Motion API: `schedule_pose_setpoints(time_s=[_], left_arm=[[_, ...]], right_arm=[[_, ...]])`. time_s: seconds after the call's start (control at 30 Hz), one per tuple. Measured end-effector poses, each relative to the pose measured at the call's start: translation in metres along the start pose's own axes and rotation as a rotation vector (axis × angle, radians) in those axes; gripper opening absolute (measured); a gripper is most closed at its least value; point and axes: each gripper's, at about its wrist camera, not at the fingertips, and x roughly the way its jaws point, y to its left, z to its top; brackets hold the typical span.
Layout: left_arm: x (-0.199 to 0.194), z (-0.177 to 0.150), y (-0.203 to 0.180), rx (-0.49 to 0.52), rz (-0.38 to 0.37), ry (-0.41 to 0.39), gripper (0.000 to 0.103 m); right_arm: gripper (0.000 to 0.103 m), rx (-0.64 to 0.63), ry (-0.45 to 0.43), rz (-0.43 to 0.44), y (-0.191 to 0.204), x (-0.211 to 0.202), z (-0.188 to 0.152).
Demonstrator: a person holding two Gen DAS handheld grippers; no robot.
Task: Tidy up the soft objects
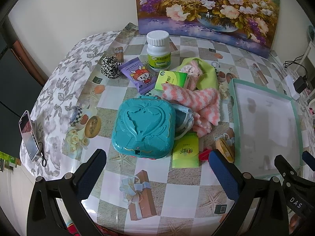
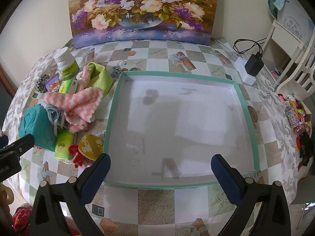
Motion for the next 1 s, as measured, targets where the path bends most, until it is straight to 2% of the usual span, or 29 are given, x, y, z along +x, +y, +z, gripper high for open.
schedule_pose_setpoints(time_s=[0.33,0.67,1.0], left_arm=[[0.0030,0.0012,-0.0006,0.000,-0.005,0.008,0.103],[0.0055,0.0014,-0.0017,-0.006,-0.044,0.017,0.103],[0.0107,0.0004,0.0034,-0.057,-0.074,0.021,0.103]], right_arm=[[0.103,-0.016,0.009,0.001,0.0029,0.0024,0.0002],[0.103,-0.018,0.019,0.007,0.0032,0.0043,-0.0003],[0.103,-0.037,0.032,0.017,0.0073,0.0064,0.0000]])
